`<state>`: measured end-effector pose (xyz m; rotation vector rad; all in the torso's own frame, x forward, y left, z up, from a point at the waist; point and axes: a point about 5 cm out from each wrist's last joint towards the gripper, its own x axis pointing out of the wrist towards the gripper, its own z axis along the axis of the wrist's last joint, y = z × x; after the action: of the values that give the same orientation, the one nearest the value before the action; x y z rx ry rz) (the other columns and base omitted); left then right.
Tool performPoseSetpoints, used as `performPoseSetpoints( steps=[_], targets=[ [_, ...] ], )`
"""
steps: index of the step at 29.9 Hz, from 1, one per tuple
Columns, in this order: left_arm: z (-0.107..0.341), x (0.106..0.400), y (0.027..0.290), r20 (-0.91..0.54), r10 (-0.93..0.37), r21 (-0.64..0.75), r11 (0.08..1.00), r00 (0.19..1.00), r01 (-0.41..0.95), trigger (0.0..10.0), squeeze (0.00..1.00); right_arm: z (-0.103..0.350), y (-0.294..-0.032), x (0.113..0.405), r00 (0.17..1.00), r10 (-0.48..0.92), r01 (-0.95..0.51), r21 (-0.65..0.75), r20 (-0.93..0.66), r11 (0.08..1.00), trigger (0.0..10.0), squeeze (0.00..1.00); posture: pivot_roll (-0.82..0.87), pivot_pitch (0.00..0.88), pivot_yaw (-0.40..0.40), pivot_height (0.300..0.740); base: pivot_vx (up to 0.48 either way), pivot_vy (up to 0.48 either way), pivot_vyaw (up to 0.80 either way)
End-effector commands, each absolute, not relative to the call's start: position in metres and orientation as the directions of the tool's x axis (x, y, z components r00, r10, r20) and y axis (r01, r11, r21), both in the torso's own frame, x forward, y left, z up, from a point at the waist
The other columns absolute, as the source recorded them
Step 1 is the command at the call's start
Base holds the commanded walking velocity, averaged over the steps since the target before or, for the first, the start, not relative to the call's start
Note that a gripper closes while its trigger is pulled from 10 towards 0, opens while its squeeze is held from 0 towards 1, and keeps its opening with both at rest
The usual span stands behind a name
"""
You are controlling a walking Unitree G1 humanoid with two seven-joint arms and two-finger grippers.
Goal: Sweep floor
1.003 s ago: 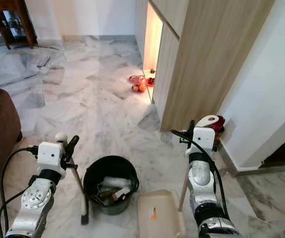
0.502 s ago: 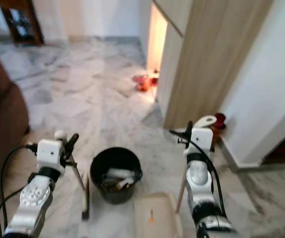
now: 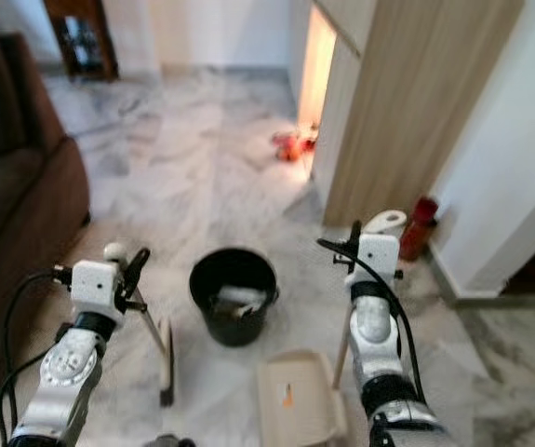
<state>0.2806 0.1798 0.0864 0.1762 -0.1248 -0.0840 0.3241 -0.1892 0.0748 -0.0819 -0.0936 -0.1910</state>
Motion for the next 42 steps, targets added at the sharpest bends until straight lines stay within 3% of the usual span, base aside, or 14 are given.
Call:
performPoseSetpoints(
  steps=[1, 22, 42],
  targets=[
    [0.099, 0.285, 0.179, 0.171, -0.104, 0.189, 0.979, 0.980, 0.071, 10.0, 0.00, 0.087, -0.190, 0.330, 0.971, -0.183, 0.195, -0.062, 0.155, 0.979, 10.0, 0.00, 0.07, 0.000, -0.058, 0.740, -0.259, 0.000, 0.00],
    [0.099, 0.293, 0.180, 0.166, -0.079, 0.180, 0.982, 0.983, 0.048, 10.0, 0.00, 0.087, -0.190, 0.331, 0.972, -0.179, 0.188, -0.046, 0.151, 0.981, 10.0, 0.00, 0.06, 0.000, -0.058, 0.740, -0.049, 0.000, 0.00],
    [0.098, 0.296, 0.181, 0.161, -0.074, 0.176, 0.983, 0.984, 0.045, 10.0, 0.00, 0.085, -0.190, 0.330, 0.974, -0.183, 0.190, -0.044, 0.136, 0.981, 10.0, 0.00, 0.06, 0.000, -0.054, 0.740, 0.000, 0.000, -0.80]
  ],
)
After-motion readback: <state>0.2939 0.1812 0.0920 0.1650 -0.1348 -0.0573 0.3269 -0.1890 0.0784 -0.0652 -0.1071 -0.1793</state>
